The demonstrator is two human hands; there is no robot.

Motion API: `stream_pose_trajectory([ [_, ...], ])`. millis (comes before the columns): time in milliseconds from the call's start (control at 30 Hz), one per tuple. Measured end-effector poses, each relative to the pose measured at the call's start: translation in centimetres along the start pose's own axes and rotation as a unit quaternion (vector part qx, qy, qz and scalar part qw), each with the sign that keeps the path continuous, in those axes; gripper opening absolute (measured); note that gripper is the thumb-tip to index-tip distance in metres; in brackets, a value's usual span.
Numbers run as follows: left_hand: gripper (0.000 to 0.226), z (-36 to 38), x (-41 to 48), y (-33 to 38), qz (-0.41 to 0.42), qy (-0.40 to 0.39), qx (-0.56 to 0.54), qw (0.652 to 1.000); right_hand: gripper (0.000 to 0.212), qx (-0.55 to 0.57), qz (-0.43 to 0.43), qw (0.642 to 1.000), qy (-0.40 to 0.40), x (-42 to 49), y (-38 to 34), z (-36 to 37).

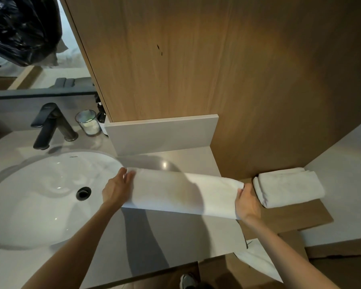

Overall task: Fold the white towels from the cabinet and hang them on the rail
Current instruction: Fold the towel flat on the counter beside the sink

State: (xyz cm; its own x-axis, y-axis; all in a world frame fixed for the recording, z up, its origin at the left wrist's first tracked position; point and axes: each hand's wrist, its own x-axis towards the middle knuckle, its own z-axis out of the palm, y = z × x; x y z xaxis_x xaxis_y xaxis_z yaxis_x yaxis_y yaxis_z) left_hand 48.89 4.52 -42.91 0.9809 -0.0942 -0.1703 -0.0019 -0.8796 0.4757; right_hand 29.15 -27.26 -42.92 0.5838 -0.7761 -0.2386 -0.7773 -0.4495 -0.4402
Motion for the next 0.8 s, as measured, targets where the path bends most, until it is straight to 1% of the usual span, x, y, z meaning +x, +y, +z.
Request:
stream_pose_trajectory([
  [133,0.037,0.0,0.0,0.3,-0.012,-0.013,0.014,1.000,0.027,0.014,-0.020,0.999,0.039,-0.7,-0.2,-0.1],
  [200,0.033,-0.2,0.0,1.0,-0.033,-0.003,0.015,0.999,0.040,-0.007,-0.062,0.997,0.052,-0.6,-0.4,-0.2],
  [233,0.030,-0.3,-0.1,1.3,-0.038,0.023,-0.002,0.999,0.050,-0.040,-0.091,0.993,0.059,-0.5,-0.7,-0.2],
  [267,0.027,-0.3,-0.2,1.6,-0.024,0.066,-0.020,0.997,0.057,-0.072,-0.128,0.986,0.075,-0.4,-1.1,-0.2],
  [333,0.032,0.5,-0.9,2.0,0.079,0.156,-0.001,0.985,0.058,-0.096,-0.210,0.968,0.100,-0.8,-2.8,0.0],
  [367,0.036,1.2,-1.6,2.5,0.136,0.170,0.011,0.976,0.055,-0.091,-0.252,0.958,0.097,-1.3,-3.9,0.4],
  [400,0.040,2.2,-2.6,3.2,0.186,0.159,0.011,0.969,0.054,-0.087,-0.291,0.950,0.078,-1.8,-5.3,1.0],
  [467,0.047,4.4,-5.0,4.7,0.269,0.097,0.009,0.958,0.054,-0.104,-0.337,0.936,0.016,-3.2,-7.9,2.8],
  [533,0.053,6.9,-6.8,5.8,0.322,0.034,0.067,0.944,0.054,-0.125,-0.363,0.923,-0.026,-4.2,-9.3,5.5],
  [567,0.056,7.9,-7.3,6.0,0.328,0.018,0.102,0.939,0.058,-0.165,-0.360,0.918,-0.039,-4.3,-9.3,7.1],
  [633,0.057,9.0,-7.3,5.4,0.309,0.005,0.144,0.940,0.070,-0.287,-0.318,0.902,-0.054,-4.8,-9.1,9.0],
  [667,0.056,9.2,-7.1,4.9,0.302,0.004,0.159,0.940,0.071,-0.301,-0.321,0.897,-0.044,-4.9,-8.8,9.1],
  [733,0.055,9.1,-6.4,4.0,0.302,-0.002,0.188,0.935,0.069,-0.270,-0.356,0.894,-0.027,-4.9,-7.6,8.6],
  [800,0.056,8.5,-5.8,3.6,0.308,-0.013,0.205,0.929,0.067,-0.255,-0.351,0.899,-0.060,-4.7,-7.2,7.5],
])
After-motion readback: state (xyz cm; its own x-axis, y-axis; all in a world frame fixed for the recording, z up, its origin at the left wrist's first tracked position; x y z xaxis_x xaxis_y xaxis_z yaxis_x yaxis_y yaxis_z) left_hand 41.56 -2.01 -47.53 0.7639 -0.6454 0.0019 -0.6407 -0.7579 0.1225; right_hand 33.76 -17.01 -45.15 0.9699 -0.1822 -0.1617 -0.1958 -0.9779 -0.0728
